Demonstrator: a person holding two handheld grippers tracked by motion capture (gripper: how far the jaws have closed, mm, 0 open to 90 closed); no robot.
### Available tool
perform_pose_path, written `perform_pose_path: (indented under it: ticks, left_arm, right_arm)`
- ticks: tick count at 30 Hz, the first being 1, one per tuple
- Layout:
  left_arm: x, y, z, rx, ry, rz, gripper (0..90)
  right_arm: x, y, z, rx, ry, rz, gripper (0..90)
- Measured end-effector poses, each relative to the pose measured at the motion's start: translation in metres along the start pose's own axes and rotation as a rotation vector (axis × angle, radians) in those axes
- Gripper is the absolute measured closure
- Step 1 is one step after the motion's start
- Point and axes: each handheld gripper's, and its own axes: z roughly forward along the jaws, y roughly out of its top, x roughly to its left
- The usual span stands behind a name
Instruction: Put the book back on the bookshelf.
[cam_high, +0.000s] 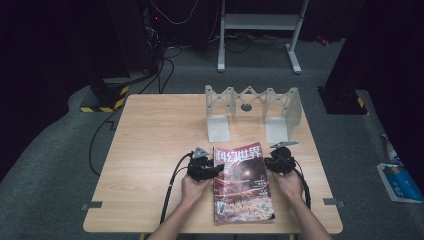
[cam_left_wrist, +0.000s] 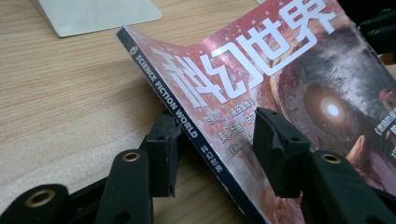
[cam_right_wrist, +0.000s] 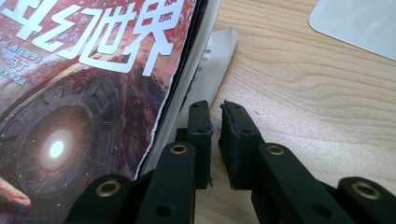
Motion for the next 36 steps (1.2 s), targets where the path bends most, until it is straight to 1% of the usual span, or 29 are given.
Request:
perform_pose_path:
  ticks: [2, 3, 5, 7, 8, 9, 11, 12, 15, 17, 18, 19, 20, 23, 25, 27, 29, 31, 33, 34, 36]
  left_arm:
    - [0.001, 0.004, 0.003, 0.010, -0.006, -0.001, 51.1]
    - [0.001, 0.005, 0.005, -0.001, -0.007, -0.003, 51.0]
    - [0.002, 0.006, 0.008, -0.002, -0.010, -0.011, 51.0]
    - [0.002, 0.010, 0.011, 0.015, -0.015, -0.008, 50.4]
    - [0.002, 0.013, 0.012, 0.028, -0.014, 0.005, 49.6]
    - [0.002, 0.015, 0.013, 0.025, -0.013, 0.011, 49.1]
    - [0.004, 0.016, 0.013, 0.024, -0.014, 0.004, 49.7]
    - [0.005, 0.017, 0.014, 0.038, -0.015, 0.002, 49.3]
    - [0.007, 0.022, 0.016, 0.058, -0.020, 0.006, 47.5]
    - [0.008, 0.023, 0.016, 0.041, -0.030, -0.008, 46.9]
    - [0.009, 0.024, 0.016, 0.044, -0.034, -0.016, 44.6]
    - [0.009, 0.023, 0.018, 0.045, -0.035, -0.024, 43.4]
    - [0.009, 0.022, 0.019, 0.045, -0.046, -0.031, 43.0]
    - [0.006, 0.023, 0.021, 0.046, -0.061, -0.041, 42.3]
    - [0.006, 0.024, 0.022, 0.046, -0.071, -0.059, 41.7]
    - [0.007, 0.024, 0.022, 0.049, -0.075, -0.068, 41.8]
    - [0.006, 0.024, 0.022, 0.053, -0.077, -0.066, 41.8]
    - [0.005, 0.025, 0.022, 0.062, -0.077, -0.060, 42.4]
    - [0.003, 0.028, 0.023, 0.091, -0.083, -0.060, 43.3]
    - [0.003, 0.030, 0.023, 0.106, -0.078, -0.049, 44.4]
    - [0.002, 0.032, 0.023, 0.128, -0.079, -0.034, 46.7]
  right_arm:
    - [0.000, 0.001, 0.000, 0.008, 0.002, -0.027, 83.2]
    - [0.001, 0.001, 0.000, 0.010, 0.002, -0.033, 83.8]
    - [0.001, 0.001, 0.001, 0.011, 0.008, -0.043, 85.2]
    - [0.002, 0.001, 0.001, 0.004, 0.010, -0.063, 86.3]
    - [0.002, 0.001, 0.002, 0.001, 0.012, -0.074, 86.8]
    - [0.003, 0.001, 0.002, 0.000, 0.017, -0.079, 87.4]
    - [0.004, 0.001, 0.002, -0.002, 0.016, -0.094, 87.9]
    - [0.003, 0.001, 0.003, -0.004, 0.021, -0.096, 88.0]
    - [0.004, 0.001, 0.003, -0.006, 0.024, -0.107, 88.7]
    - [0.004, 0.001, 0.003, -0.008, 0.027, -0.114, 89.0]
    - [0.004, 0.001, 0.003, -0.008, 0.033, -0.115, 88.9]
    - [0.004, 0.000, 0.003, -0.006, 0.049, -0.111, 88.9]
    - [0.005, 0.001, 0.003, -0.006, 0.063, -0.116, 88.8]
    - [0.012, 0.002, 0.006, -0.009, 0.101, -0.140, 88.7]
    - [0.017, 0.003, 0.008, -0.010, 0.106, -0.150, 88.8]
    - [0.019, 0.004, 0.009, -0.012, 0.118, -0.145, 88.7]
    - [0.019, 0.003, 0.010, -0.018, 0.128, -0.134, 88.8]
    - [0.020, 0.003, 0.010, -0.020, 0.128, -0.132, 89.0]
    - [0.021, 0.003, 0.011, -0.027, 0.123, -0.144, 89.0]
    - [0.021, 0.003, 0.011, -0.028, 0.125, -0.144, 89.0]
    - [0.021, 0.002, 0.010, -0.021, 0.134, -0.126, 88.7]
